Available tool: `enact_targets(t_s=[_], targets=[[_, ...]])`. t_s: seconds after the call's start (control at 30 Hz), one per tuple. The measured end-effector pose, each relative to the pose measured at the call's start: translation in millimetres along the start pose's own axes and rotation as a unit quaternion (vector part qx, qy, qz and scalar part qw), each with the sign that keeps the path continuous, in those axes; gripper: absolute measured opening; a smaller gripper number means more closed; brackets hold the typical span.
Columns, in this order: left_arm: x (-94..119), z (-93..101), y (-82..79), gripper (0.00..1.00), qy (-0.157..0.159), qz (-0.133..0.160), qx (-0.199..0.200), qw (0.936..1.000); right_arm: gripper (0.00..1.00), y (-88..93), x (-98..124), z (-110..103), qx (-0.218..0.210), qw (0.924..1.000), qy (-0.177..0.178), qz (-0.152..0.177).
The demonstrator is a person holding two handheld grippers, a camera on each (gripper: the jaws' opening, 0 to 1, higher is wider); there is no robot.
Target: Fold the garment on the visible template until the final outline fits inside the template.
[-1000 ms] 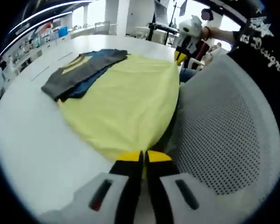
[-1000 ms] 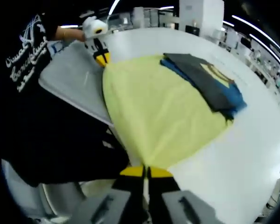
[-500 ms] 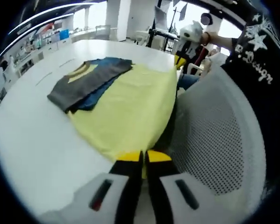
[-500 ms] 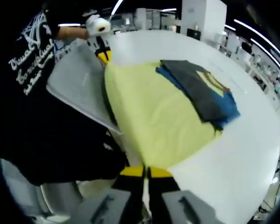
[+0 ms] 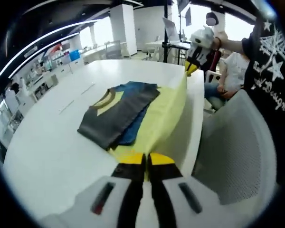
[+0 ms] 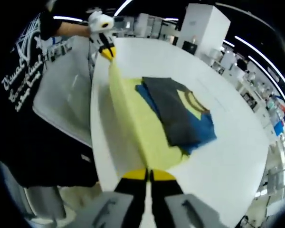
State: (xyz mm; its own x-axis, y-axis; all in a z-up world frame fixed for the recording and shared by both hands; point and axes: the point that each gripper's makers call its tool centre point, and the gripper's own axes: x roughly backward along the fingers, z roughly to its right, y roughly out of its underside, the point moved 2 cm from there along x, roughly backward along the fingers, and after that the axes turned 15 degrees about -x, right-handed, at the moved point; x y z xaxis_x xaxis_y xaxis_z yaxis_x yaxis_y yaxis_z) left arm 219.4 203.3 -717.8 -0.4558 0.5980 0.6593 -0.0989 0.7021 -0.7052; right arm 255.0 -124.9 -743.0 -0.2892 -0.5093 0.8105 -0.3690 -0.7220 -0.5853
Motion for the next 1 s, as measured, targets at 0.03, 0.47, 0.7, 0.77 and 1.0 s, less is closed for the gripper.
enact_targets(t_s=[0.03,0.47,0.7,0.77,1.0], targets=[[-1,-5.4,-1.4,0.0,-0.006,0.0,-0.003,1.0,0.0,-2.7,0,2,0.003,1.0,0.003,0.001],[-3,-61.4,-13.5,0.0,-0.086,0.018,-0.023,0.9958,0.0,-43.1,4,39,0.016,0.9968,0.064,0.045],[-6,-88.6,-20.7,0.0,-0.143,0.034,0.001,0.9891,0.0,-63.3,5,57,0.011,0.9932,0.093,0.069],[-8,-95.1,-20.2,0.0,-0.163,0.032,0.0,0.9862,0.0,-68.5,4,62,0.008,0.9923,0.099,0.074],[-16,-119.8,-13.3,0.0,-0.198,0.03,0.021,0.9796,0.0,-84.8,-1,84,0.012,0.9875,0.136,0.08]])
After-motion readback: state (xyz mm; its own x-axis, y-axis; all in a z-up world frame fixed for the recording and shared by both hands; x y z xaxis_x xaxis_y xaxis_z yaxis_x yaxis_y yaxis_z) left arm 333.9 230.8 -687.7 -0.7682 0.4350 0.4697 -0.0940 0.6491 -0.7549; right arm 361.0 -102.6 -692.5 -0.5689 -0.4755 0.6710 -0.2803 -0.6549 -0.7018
